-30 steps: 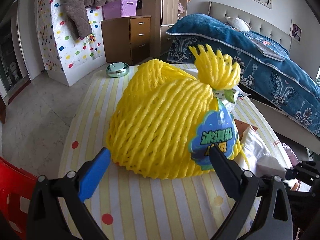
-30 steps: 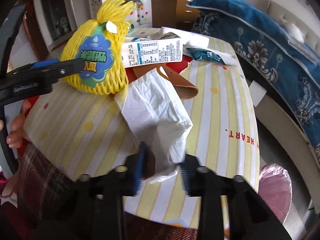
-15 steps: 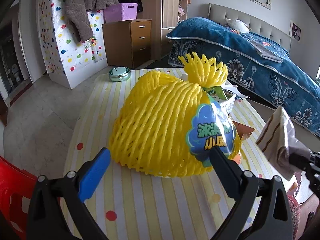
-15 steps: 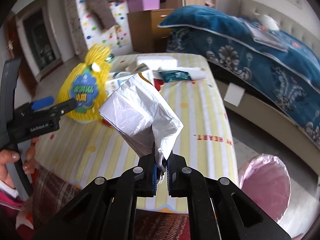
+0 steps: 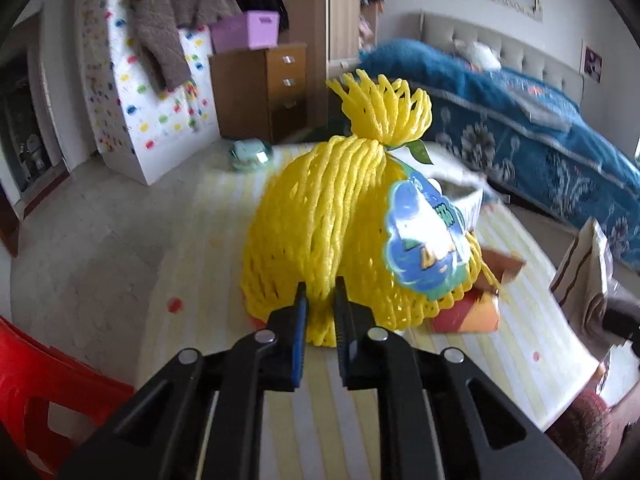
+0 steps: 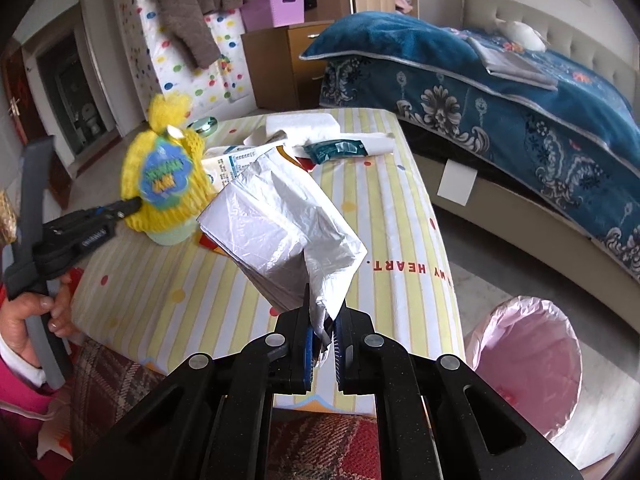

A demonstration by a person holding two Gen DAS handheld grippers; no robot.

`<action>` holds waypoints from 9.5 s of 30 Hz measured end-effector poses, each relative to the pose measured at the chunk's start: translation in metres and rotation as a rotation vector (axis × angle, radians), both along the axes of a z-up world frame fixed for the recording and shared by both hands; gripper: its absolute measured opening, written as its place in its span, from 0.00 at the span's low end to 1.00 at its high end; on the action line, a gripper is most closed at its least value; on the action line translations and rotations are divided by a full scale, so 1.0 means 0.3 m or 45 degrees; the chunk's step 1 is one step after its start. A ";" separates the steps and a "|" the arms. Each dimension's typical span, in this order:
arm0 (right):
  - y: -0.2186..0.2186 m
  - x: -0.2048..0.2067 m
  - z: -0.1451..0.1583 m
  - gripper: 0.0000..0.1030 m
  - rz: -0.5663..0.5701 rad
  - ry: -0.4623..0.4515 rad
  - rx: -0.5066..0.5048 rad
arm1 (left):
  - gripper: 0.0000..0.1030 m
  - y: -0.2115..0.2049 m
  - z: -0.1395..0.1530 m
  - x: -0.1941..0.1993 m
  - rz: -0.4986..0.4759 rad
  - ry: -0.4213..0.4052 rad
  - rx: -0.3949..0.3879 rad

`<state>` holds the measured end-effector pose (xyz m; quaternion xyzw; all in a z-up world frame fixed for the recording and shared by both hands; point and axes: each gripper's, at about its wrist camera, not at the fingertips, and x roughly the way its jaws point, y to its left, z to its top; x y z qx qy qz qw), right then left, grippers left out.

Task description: Collect trash

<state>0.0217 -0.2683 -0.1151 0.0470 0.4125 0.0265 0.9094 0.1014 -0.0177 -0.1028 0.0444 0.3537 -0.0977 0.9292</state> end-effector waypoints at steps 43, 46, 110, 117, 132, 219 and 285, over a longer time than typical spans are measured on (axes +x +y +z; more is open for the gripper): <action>-0.782 -0.600 0.033 0.10 -0.875 -0.091 0.071 | 0.10 -1.164 0.025 -0.373 -0.936 0.005 -0.041; -0.828 -0.599 0.001 0.10 -0.905 -0.078 0.095 | 0.10 -1.230 -0.027 -0.335 -0.922 0.064 -0.001; 0.013 0.046 0.047 0.57 -0.063 -0.062 0.000 | 0.80 0.049 -0.053 -0.014 0.082 0.114 -0.017; 0.020 0.137 0.043 0.57 -0.046 -0.077 -0.008 | 0.80 -0.009 -0.104 0.084 0.050 0.155 0.000; -0.019 0.150 0.007 0.57 -0.069 -0.038 0.009 | 0.04 -0.031 -0.049 0.072 -0.028 0.065 -0.074; 0.250 0.536 -0.054 0.85 0.507 -0.074 0.021 | 0.02 0.032 0.136 0.205 -0.022 -0.158 -0.129; 0.078 0.376 -0.040 0.50 0.212 -0.100 0.033 | 0.66 -0.045 -0.041 0.548 -0.130 0.154 -0.178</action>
